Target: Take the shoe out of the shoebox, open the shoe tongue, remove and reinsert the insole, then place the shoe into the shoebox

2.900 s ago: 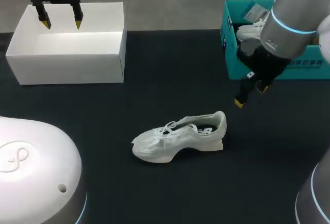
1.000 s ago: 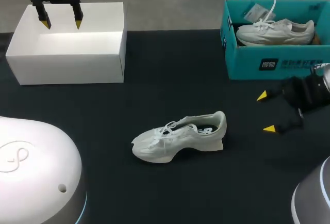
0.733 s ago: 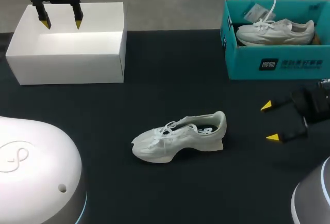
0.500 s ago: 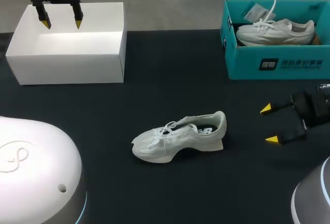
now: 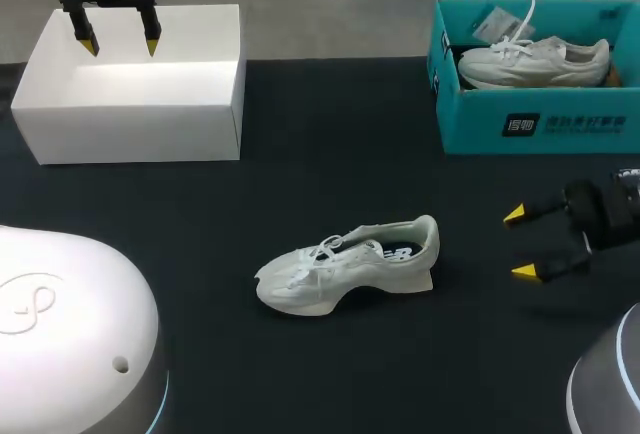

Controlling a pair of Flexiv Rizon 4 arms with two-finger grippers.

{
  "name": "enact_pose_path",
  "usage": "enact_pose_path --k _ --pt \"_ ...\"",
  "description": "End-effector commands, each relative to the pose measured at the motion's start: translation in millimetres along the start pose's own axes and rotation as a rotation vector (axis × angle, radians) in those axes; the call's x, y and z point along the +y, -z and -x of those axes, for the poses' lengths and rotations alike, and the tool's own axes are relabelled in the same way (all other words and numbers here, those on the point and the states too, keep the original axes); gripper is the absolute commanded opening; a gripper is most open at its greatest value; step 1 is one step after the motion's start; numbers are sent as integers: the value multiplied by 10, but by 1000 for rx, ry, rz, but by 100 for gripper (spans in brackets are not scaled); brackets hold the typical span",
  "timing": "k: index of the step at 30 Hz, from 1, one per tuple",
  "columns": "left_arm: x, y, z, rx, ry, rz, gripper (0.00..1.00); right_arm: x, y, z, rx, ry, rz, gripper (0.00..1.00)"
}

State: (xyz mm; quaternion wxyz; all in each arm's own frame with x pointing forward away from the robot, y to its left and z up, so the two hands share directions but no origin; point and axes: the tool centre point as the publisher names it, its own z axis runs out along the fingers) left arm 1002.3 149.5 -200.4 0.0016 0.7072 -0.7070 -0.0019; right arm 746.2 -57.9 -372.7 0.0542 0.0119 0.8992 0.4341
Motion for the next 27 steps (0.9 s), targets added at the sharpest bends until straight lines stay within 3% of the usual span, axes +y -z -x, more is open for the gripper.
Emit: enact_pose_path --k 1,27 --pt "6 2 3 0 0 -1 100 5 -4 -2 0 0 -2 100" --pt "6 2 3 0 0 -1 100 -43 -51 -18 -56 -31 37 100"
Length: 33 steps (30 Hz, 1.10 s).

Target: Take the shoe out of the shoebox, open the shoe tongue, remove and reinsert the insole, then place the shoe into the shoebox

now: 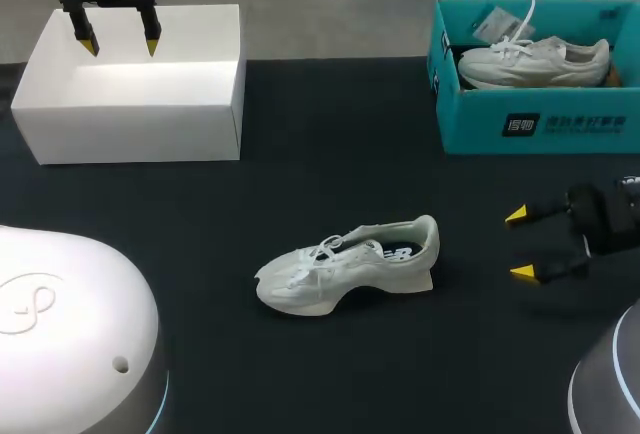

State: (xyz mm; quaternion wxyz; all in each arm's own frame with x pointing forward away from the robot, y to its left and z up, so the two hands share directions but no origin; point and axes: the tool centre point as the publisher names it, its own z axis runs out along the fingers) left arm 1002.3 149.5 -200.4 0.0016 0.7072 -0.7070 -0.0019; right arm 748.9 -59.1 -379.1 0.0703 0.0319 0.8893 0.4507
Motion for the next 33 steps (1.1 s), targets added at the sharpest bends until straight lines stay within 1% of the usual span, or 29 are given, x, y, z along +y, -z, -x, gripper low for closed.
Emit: enact_pose_path --k 1,17,22,24,27,33 --pt "6 2 3 0 0 -1 100 13 -18 -42 -11 -8 0 100" --pt "6 2 3 0 0 -1 100 21 -75 -27 -1 -9 5 100" --pt "6 2 3 0 0 -1 100 74 -224 46 46 21 36 100" --pt "6 2 3 0 0 -1 100 89 -296 91 67 27 32 100" --pt "6 2 3 0 0 -1 100 107 -408 142 90 41 48 100" --pt "6 2 3 0 0 -1 100 127 -550 203 131 60 69 100"
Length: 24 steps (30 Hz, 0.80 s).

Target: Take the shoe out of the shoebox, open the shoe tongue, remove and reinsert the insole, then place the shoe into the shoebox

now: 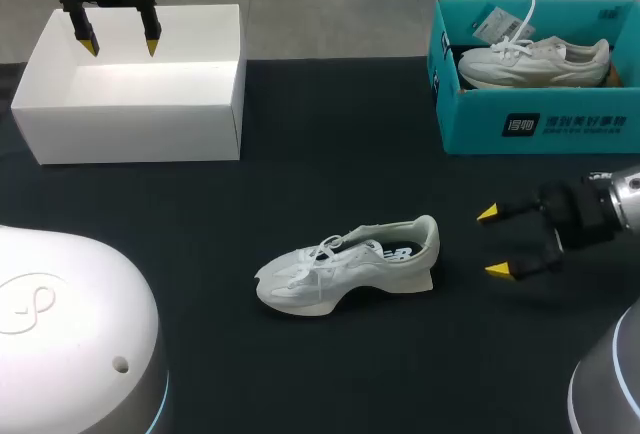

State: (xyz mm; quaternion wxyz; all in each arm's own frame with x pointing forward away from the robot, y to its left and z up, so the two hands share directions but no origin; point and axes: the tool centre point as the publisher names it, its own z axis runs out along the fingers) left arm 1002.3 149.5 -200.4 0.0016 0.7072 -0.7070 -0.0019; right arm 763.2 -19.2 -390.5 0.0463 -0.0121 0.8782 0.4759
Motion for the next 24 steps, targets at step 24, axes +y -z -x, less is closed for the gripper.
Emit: enact_pose_path --k 24 --pt "6 2 3 0 0 -1 100 190 -668 97 135 37 79 100"
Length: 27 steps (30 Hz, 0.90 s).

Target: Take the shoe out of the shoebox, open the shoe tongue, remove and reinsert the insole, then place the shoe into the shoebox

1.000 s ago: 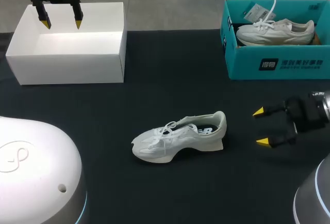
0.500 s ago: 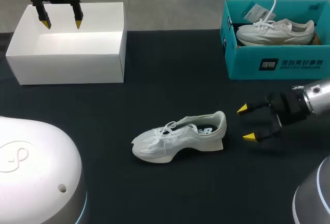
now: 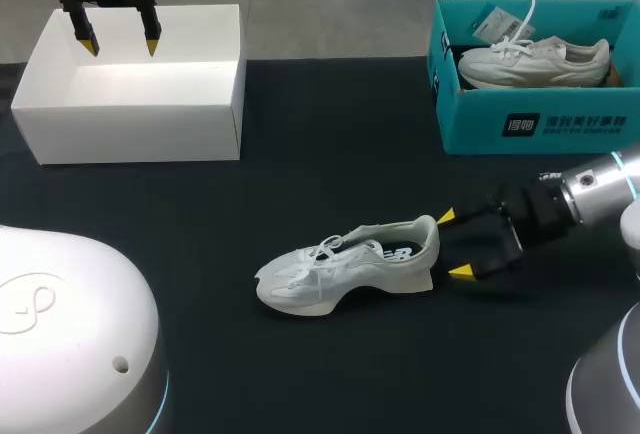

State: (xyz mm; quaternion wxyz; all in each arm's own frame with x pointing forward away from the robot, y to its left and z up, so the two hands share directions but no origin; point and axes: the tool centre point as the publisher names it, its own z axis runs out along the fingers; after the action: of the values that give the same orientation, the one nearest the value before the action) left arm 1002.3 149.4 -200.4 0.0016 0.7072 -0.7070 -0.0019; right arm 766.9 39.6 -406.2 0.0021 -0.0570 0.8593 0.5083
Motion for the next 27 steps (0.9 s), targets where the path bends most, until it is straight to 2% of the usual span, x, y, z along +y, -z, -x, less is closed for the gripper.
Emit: enact_pose_path --k 1,13,27 --pt "6 2 3 0 0 -1 100 -7 -84 107 19 3 0 100" --pt "6 2 3 0 0 -1 100 27 -246 187 53 14 20 100" --pt "6 2 3 0 0 -1 100 96 -391 95 71 0 42 100"
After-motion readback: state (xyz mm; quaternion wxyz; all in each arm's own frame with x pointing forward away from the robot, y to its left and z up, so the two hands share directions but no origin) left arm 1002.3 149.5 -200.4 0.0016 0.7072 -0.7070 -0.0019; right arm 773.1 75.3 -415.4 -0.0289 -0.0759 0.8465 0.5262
